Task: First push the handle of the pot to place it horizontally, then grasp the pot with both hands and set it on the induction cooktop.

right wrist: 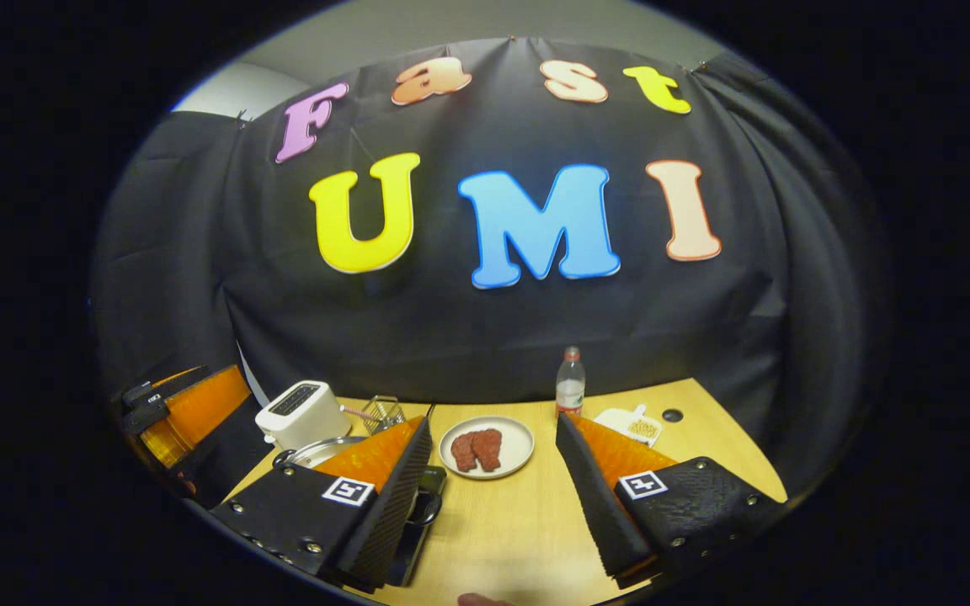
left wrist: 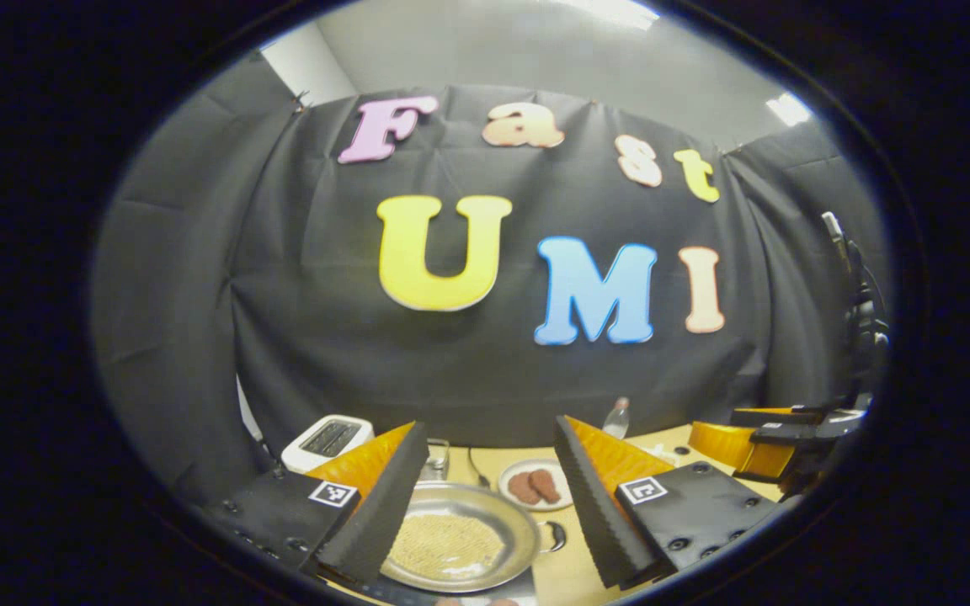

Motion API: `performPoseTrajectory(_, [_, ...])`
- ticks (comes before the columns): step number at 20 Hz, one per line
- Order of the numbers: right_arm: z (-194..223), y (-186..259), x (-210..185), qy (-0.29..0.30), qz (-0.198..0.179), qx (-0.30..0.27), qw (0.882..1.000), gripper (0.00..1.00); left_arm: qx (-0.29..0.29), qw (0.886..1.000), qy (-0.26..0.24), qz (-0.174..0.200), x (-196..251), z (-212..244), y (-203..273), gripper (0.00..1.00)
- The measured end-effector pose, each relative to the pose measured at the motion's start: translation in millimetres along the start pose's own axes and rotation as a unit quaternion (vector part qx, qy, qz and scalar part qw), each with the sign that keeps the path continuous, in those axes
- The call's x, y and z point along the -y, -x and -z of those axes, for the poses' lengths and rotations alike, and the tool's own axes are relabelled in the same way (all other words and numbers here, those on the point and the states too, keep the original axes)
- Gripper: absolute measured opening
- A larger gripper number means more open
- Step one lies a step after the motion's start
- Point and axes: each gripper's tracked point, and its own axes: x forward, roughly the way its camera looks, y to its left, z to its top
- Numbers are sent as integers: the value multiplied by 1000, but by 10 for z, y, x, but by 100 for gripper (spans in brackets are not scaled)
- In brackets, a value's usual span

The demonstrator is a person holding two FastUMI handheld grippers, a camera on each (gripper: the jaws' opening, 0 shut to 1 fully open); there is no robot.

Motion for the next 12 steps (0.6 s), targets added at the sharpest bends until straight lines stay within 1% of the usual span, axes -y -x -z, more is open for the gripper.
performPoseTrajectory(1, [-95, 81, 71, 7, -4, 9, 1000, 100, 13, 1000, 2, 5, 198, -145, 61, 97])
performPoseTrajectory(3, [-265, 266, 305, 20, 0, 27, 999, 99, 34, 999, 2, 10, 482, -351, 130, 95])
performPoseTrajectory(5, [-361, 347, 453, 21, -2, 44, 999, 99, 47, 999, -2, 6, 647, -477, 206, 99])
performPoseTrajectory(6, [-419, 397, 524, 18, -4, 49, 999, 99, 48, 999, -3, 4, 711, -489, 233, 95])
performPoseTrajectory(7, [-447, 439, 598, 16, -6, 52, 998, 99, 47, 999, -3, 1, 780, -505, 264, 95])
performPoseTrajectory(8, [-477, 471, 669, 14, -7, 54, 998, 99, 46, 999, -5, -2, 868, -533, 293, 97])
performPoseTrajectory(9, [-497, 494, 724, 12, -10, 55, 998, 99, 45, 999, -6, -8, 913, -540, 303, 95])
performPoseTrajectory(11, [-499, 512, 814, 7, -19, 53, 998, 99, 43, 999, -14, -19, 1004, -547, 350, 95])
performPoseTrajectory(12, [-480, 507, 878, 6, -23, 50, 998, 99, 43, 999, -18, -25, 1030, -531, 363, 97])
